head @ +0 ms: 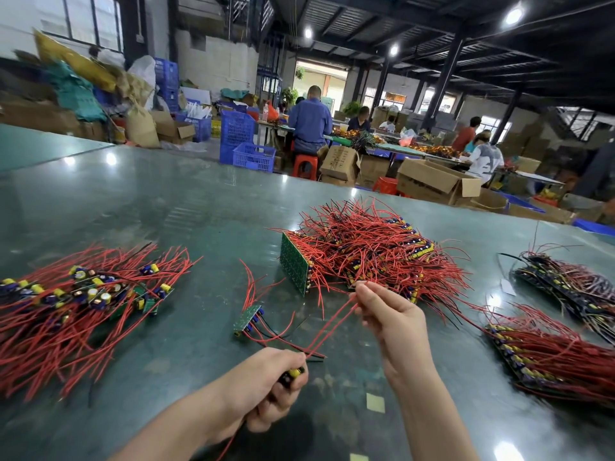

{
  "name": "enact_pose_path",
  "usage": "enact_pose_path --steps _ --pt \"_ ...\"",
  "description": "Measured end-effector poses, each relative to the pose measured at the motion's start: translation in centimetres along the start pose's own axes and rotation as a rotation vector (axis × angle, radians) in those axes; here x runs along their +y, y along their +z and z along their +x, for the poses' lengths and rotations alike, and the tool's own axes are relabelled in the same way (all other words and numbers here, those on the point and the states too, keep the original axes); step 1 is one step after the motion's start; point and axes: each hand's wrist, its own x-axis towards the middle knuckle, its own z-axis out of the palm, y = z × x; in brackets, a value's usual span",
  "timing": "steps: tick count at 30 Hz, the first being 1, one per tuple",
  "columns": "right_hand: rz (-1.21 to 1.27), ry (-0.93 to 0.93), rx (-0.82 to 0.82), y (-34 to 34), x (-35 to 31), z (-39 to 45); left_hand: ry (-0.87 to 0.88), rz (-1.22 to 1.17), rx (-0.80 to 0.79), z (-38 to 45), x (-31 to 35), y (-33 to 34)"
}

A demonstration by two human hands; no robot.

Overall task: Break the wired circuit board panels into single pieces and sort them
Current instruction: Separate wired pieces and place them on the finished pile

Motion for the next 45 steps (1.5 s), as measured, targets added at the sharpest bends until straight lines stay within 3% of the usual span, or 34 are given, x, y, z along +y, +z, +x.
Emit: enact_pose_path --steps 10,18,21,25,29,31,35,41,45 --pt "0.290 0.245 -0.050 0.1 0.0 0.6 -0.018 0.022 -0.020 0.0 0.2 -0.3" --pt "0.328 0.522 -0.003 -1.0 -0.2 1.1 -0.001 0.034 -0.091 0.3 0.1 -0.1" --pt "0.283 0.458 -0.013 -1.2 -0.1 1.2 0.019 -0.093 -0.091 0.6 -0.1 -0.1" --pt "0.165 0.345 -0.061 -0.5 0.6 1.1 0.149 -0.591 -0.036 0.6 -0.1 -1.0" --pt "-0.096 0.361 -0.225 2.0 1.9 -0.4 0.455 -0.481 0.374 1.2 -0.3 -1.9" --pt "-0.258 0.322 -0.361 3.2 2.5 -1.6 0.510 -0.414 0.442 1.3 -0.5 -1.9" --pt "-0.496 0.198 -0.540 4.5 3.2 -3.3 0.511 -0.459 0.409 1.4 -0.8 -1.7" --pt "-0.380 0.146 -0.520 4.8 2.8 -3.8 0.506 -0.605 0.227 1.0 -0.6 -0.8" --pt "-0.380 0.107 -0.499 5.2 2.9 -4.0 0.512 -0.559 0.310 1.1 -0.4 -0.4"
